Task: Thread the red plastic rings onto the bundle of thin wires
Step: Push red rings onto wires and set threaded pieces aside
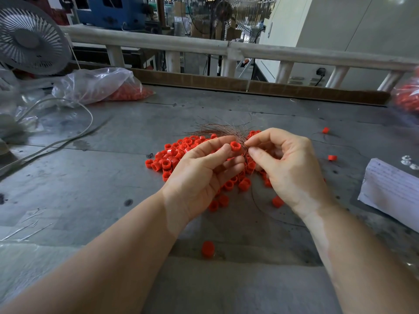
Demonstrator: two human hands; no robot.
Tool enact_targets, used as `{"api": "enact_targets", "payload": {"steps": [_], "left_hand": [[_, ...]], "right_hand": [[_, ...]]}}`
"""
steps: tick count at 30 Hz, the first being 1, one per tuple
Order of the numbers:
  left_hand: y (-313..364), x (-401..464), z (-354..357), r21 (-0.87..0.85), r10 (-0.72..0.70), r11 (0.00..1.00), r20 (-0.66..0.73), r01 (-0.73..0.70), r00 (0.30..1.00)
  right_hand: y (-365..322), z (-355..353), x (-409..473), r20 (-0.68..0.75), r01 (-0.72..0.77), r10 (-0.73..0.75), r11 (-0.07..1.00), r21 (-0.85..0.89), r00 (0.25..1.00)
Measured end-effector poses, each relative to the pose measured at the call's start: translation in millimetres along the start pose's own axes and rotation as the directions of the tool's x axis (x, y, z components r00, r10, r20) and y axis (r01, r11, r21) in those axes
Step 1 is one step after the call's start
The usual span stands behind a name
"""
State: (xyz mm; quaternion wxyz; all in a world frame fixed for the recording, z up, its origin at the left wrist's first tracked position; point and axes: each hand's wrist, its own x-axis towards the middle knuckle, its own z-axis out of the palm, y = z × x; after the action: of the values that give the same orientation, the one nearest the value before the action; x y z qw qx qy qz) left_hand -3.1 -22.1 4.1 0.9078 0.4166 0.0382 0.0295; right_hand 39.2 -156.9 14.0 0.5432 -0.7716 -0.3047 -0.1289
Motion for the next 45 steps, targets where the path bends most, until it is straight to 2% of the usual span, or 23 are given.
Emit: {"api": "enact_targets", "payload": {"steps": [45], "left_hand": [[2.6, -0.1, -1.0, -0.033, -0.067, 0.997, 0.05, 0.069, 0.996]], "right_hand": [[-0.2, -0.1, -0.3, -0.02, -0.006, 0.005, 0.999, -0.04, 1.0]]}}
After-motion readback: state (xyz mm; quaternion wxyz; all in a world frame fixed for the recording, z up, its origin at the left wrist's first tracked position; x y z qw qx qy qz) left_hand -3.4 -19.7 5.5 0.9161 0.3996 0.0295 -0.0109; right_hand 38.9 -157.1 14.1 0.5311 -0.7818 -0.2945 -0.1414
